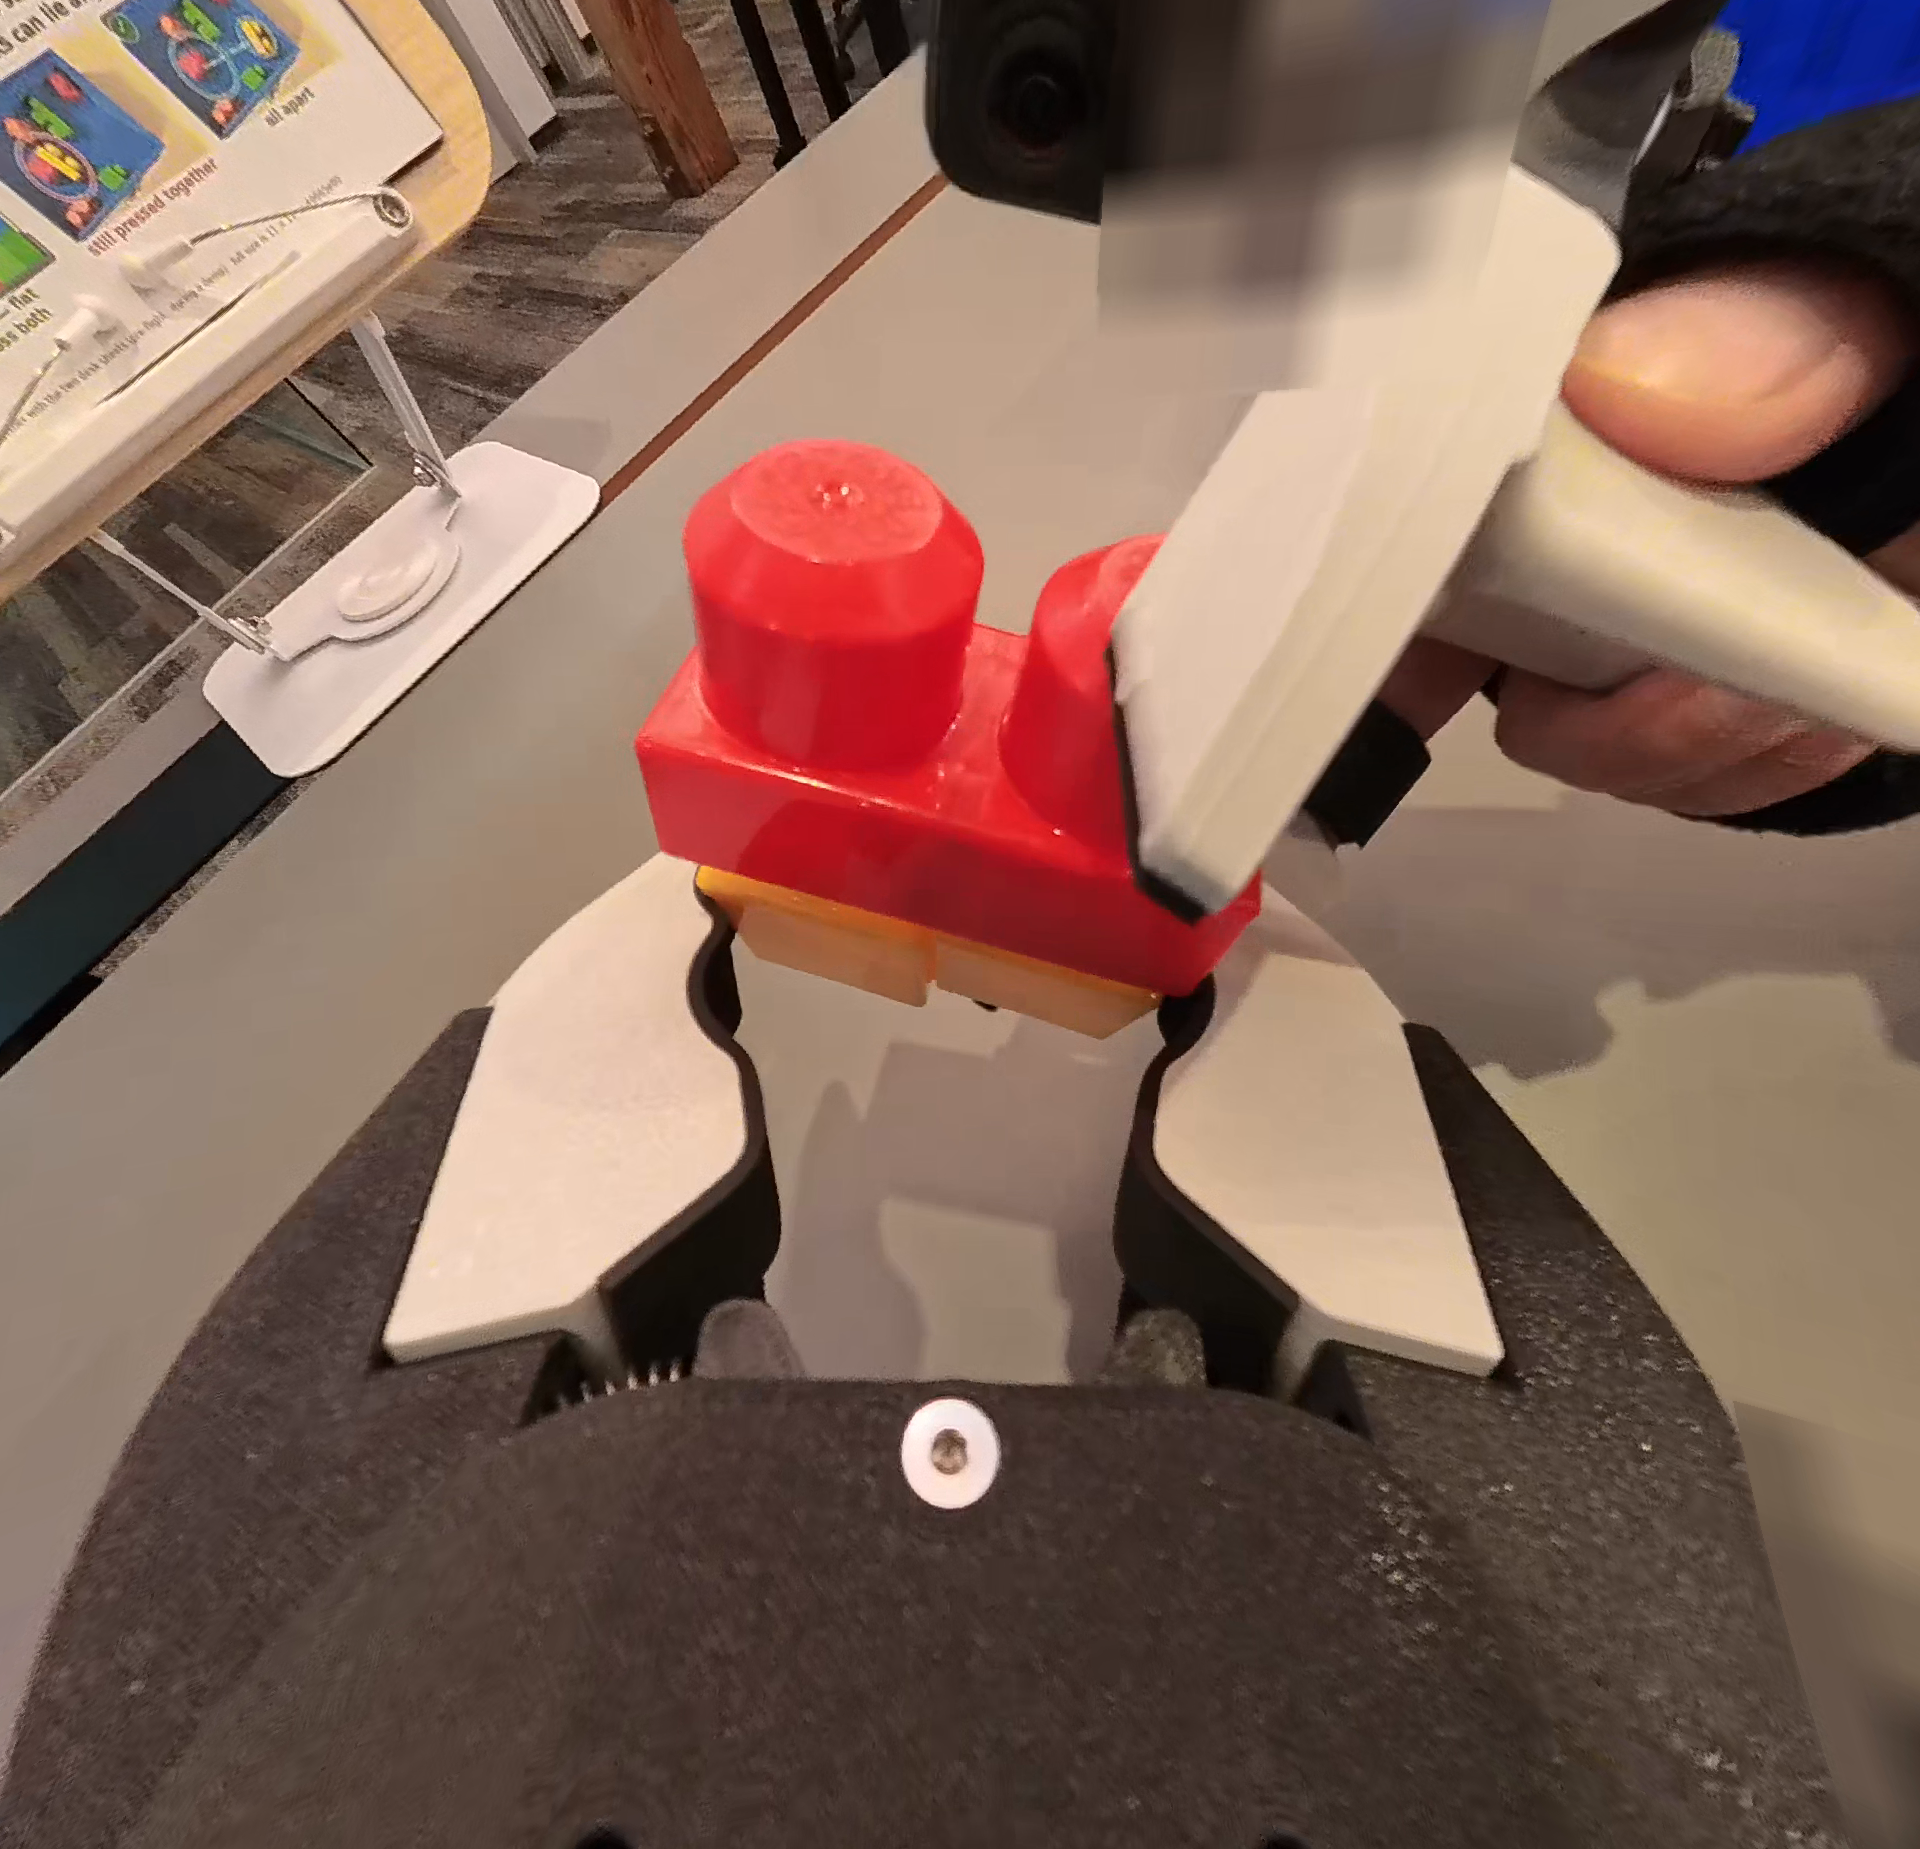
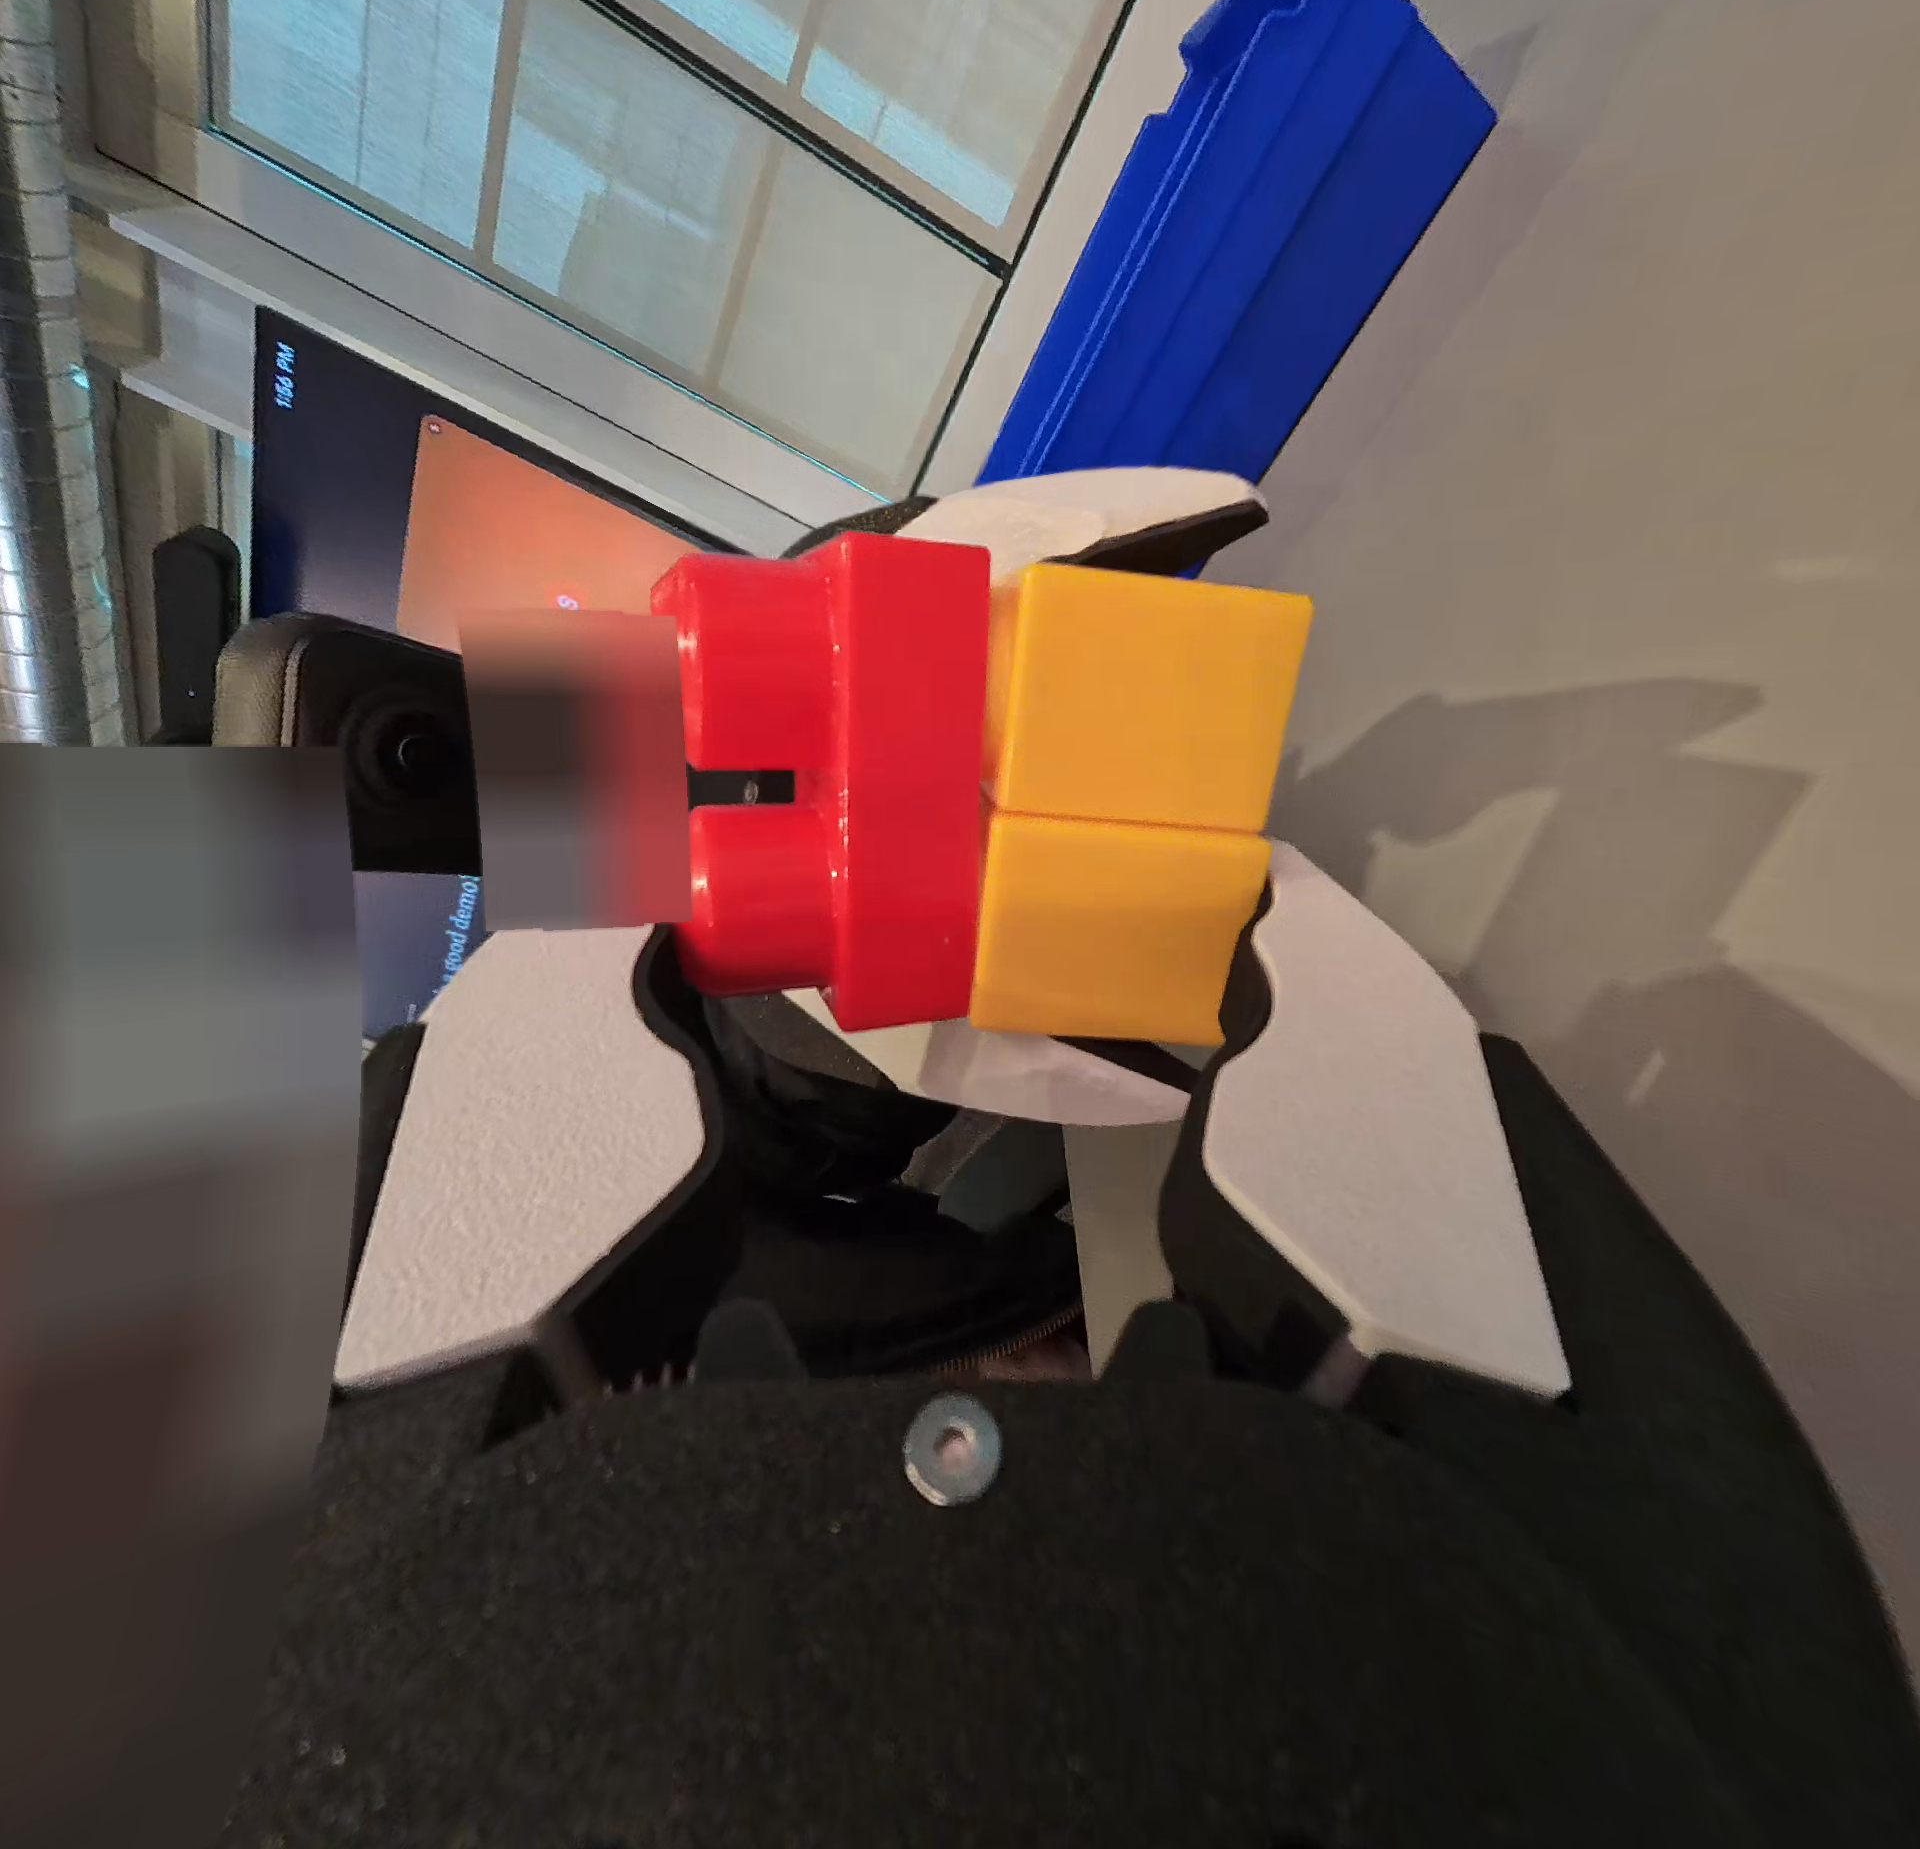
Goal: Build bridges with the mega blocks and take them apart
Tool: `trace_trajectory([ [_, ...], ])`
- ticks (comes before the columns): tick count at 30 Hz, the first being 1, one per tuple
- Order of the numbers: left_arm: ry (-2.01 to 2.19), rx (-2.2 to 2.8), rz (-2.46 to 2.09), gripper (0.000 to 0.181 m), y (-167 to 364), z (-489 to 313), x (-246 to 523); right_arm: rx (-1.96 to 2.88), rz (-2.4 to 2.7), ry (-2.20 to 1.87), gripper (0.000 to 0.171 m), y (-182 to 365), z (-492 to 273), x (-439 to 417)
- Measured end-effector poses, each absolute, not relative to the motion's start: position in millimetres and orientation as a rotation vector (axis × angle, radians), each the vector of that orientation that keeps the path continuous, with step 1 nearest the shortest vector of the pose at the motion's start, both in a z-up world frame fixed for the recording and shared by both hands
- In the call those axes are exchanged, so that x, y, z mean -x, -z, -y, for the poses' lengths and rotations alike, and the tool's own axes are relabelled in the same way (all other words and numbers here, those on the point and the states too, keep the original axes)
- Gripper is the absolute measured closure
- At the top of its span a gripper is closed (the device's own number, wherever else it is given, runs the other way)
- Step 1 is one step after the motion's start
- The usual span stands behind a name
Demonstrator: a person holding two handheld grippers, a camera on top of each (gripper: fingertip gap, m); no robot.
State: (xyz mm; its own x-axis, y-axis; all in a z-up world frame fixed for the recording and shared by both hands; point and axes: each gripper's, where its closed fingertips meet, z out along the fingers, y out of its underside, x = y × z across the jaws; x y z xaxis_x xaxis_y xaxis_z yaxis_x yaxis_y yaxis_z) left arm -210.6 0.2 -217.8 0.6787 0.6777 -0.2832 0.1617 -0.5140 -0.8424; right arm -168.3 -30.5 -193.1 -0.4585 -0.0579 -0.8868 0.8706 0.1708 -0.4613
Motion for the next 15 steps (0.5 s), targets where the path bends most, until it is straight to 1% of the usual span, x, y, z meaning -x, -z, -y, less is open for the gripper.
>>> trace_trajectory([
  [2,-0.779,2.05,0.621,0.101,219,-1,211,-0.778,-1.619,1.41,0.067,194,30,167],
  [3,-0.779,2.051,0.614,0.1,220,-1,210,-0.761,-1.631,1.414,0.06,194,30,165],
  [4,-0.763,2.049,0.612,0.101,221,-2,209,-0.749,-1.635,1.415,0.046,193,30,163],
  [5,-0.75,2.046,0.615,0.101,223,-3,208,-0.75,-1.635,1.412,0.039,191,30,162],
  [6,-0.742,2.044,0.617,0.1,225,-3,207,-0.757,-1.632,1.415,0.037,189,30,163],
  [10,-0.704,2.019,0.61,0.101,224,-7,204,-0.834,-1.572,1.412,0.039,186,30,178],
  [14,-0.711,2.061,0.567,0.101,224,-13,199,-0.848,-1.58,1.365,0.044,187,33,186],
  [15,-0.713,2.064,0.56,0.101,223,-14,198,-0.836,-1.603,1.338,0.049,189,34,183],
])
